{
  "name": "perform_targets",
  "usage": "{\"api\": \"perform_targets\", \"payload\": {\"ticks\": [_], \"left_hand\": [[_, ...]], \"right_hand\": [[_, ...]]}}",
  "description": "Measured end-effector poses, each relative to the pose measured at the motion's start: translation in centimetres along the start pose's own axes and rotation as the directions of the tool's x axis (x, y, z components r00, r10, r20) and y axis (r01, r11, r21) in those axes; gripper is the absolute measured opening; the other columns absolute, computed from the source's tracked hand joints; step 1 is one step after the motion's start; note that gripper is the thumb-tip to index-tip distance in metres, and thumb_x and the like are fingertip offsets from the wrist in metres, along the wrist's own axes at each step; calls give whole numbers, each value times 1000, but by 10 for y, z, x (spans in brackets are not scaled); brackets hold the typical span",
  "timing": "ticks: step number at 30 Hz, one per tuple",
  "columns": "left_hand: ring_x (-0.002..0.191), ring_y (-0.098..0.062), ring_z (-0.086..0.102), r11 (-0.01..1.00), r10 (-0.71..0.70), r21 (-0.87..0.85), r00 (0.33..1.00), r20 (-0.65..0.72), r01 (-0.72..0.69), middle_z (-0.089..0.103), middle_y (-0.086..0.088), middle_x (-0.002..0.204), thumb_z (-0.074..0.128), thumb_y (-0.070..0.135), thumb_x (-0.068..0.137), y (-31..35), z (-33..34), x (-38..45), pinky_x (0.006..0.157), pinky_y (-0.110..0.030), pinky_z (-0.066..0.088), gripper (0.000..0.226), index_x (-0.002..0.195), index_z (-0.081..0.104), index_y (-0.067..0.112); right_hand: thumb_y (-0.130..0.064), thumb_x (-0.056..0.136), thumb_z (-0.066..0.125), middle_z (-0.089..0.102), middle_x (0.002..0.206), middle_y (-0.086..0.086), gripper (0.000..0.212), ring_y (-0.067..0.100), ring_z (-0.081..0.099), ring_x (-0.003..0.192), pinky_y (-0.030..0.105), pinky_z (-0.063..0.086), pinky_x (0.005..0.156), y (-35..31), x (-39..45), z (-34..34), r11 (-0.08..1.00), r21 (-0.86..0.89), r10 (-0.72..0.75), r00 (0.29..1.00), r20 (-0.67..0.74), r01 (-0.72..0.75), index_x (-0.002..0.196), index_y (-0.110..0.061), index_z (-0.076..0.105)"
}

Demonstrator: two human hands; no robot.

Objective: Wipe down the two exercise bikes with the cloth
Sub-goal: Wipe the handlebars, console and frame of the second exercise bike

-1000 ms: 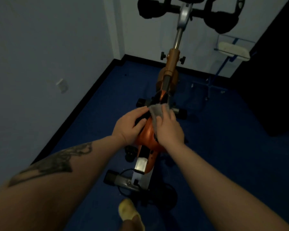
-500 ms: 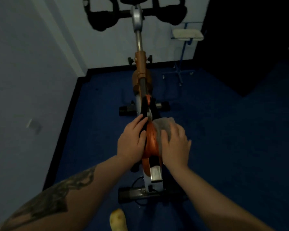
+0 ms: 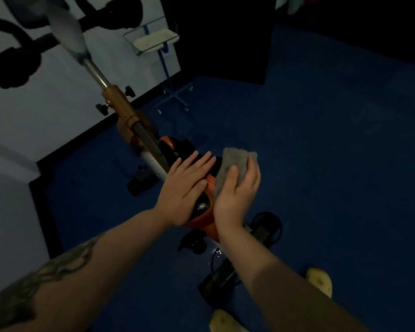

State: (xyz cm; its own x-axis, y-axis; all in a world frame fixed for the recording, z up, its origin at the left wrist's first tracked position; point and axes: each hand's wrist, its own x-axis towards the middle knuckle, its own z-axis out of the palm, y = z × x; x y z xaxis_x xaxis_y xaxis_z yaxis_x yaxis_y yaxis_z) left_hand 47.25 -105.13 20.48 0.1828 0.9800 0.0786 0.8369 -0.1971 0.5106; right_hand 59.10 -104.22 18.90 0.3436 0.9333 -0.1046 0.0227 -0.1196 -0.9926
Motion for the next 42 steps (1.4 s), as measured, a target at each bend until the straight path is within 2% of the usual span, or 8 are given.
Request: {"api": "perform_targets", "payload": {"ticks": [6,10,18,22,27,33,39,42], "left_hand": [[147,-10,17,995,10,-98,998,-69,-16,31,10,155,31,31,99,-3,1,-3,120,-40,4,49,146,39,23],[147,-11,18,994,7,-105,998,-69,-14,33,8,154,30,32,99,-2,2,-3,120,-41,6,49,146,40,22],[147,-11,18,995,28,-96,995,-96,-37,32,9,154,30,32,98,-6,4,-3,120,-37,3,49,145,40,23],[147,-11,18,993,20,-112,994,-104,-32,31,12,153,31,30,99,-4,5,-3,119,-33,1,48,145,40,23],[146,-9,18,995,40,-83,993,-110,-49,28,15,151,24,39,97,-5,5,-6,118,-32,2,52,145,39,24],[145,-9,19,996,19,-85,992,-122,-30,29,16,151,30,31,98,-5,7,-5,119,-33,3,48,145,41,25],[145,-12,21,996,29,-82,993,-115,-39,31,12,151,28,34,97,-3,5,-5,120,-37,6,51,144,43,22],[145,-10,20,996,24,-86,993,-114,-34,31,13,151,27,36,97,-1,5,-4,120,-33,4,52,144,42,23]], "right_hand": [[-43,100,33,14,160,1,64,9,23,143,29,26,116,8,-67,29,991,127,62,982,-180,-39,155,-24,5],[-38,103,30,24,157,5,60,11,29,140,4,22,105,10,-44,32,974,204,155,950,-270,-101,155,-16,10],[-33,104,34,26,155,3,60,7,31,137,1,22,102,6,-64,38,976,213,105,954,-280,-45,155,-13,10],[-33,105,29,29,154,7,54,14,32,139,30,26,116,7,-23,27,973,199,177,935,-308,-119,153,-12,18],[-35,103,31,30,144,-10,57,-19,32,122,-3,22,97,10,-72,39,983,180,77,947,-311,-21,154,-16,12],[-38,105,25,28,153,7,53,17,34,138,38,29,115,7,-7,18,979,159,168,951,-261,-129,152,-14,21],[-37,102,30,31,148,-3,56,-3,32,128,2,21,102,13,-68,38,988,152,61,953,-296,-16,152,-16,16],[-34,105,29,33,151,4,52,11,35,135,22,27,113,11,-29,28,974,198,162,945,-285,-108,152,-14,21]]}}
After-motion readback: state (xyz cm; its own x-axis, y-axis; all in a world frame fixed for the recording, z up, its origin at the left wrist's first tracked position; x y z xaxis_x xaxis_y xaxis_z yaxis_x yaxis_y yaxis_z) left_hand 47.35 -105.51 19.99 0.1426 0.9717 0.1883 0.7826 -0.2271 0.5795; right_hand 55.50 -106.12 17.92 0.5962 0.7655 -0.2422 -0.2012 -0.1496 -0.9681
